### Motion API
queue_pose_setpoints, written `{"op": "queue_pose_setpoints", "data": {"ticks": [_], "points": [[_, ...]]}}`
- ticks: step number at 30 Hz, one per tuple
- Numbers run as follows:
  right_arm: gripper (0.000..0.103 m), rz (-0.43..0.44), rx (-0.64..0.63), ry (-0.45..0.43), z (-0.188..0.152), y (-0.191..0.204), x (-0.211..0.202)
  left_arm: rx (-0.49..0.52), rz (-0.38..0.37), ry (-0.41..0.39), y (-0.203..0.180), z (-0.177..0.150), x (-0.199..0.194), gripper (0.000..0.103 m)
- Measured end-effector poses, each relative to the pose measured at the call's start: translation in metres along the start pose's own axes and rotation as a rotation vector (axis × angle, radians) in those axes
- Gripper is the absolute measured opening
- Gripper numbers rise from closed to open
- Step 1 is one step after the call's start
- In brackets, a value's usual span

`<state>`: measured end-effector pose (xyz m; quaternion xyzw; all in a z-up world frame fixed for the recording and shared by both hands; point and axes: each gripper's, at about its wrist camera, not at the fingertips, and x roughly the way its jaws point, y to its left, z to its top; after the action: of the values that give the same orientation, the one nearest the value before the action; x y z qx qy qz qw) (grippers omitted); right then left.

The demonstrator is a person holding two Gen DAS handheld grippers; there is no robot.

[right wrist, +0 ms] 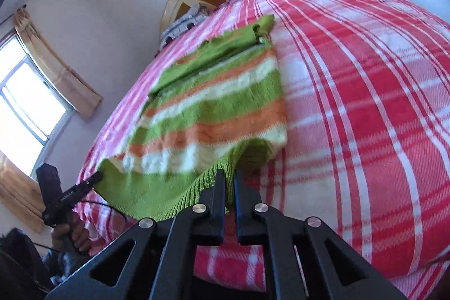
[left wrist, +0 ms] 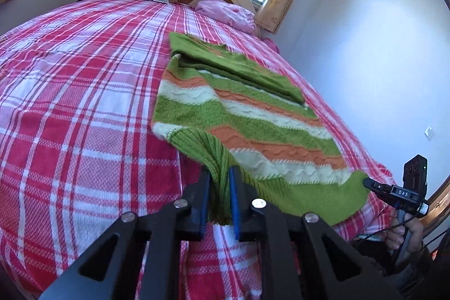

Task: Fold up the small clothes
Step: 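Lift the hem with both grippers, fold it over toward the collar, release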

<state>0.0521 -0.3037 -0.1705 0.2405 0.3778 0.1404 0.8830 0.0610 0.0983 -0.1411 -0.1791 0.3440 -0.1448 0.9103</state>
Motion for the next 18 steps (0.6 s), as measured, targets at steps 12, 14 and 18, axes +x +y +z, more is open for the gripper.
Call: {"op": "queue_pose_setpoints", "data": {"ticks": [12,14,18], "points": [[0.004,0.054,-0.029,-0.172,0.073,0.025,-0.013,-0.014,-0.07,-0.137,-0.004,0.058,-0.004,0.014],[0.004,0.054,-0.036,-0.194,0.085,0.027,-0.012,-0.029,-0.079,-0.158,-0.001,0.067,-0.002,0.014],[0.004,0.071,-0.014,-0.228,0.111,0.027,-0.008,-0.077,-0.108,-0.176,0.007,0.084,0.004,0.013]]}}
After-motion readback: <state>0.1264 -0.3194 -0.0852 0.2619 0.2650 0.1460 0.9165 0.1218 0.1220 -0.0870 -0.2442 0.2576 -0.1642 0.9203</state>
